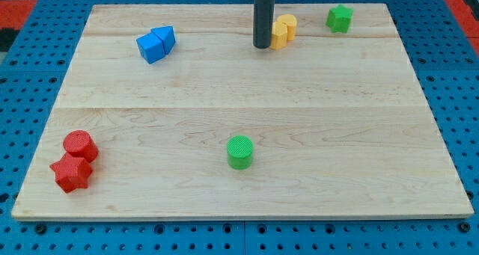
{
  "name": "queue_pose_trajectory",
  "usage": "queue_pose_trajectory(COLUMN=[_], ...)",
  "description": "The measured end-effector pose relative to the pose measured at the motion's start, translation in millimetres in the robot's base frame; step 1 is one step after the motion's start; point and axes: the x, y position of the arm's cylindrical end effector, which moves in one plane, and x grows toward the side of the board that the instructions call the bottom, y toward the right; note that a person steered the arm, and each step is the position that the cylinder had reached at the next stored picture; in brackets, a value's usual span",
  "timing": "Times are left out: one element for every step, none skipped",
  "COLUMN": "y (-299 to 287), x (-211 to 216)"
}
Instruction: Slide green star closer to yellow heart
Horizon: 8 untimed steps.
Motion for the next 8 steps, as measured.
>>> queue_pose_trajectory(y=[2.8,-0.2,21.1,82.2,134.2,168.0,173.2,173.4], x=[-10.5,3.3,31.4,31.4,31.5,31.5,30.2,30.2])
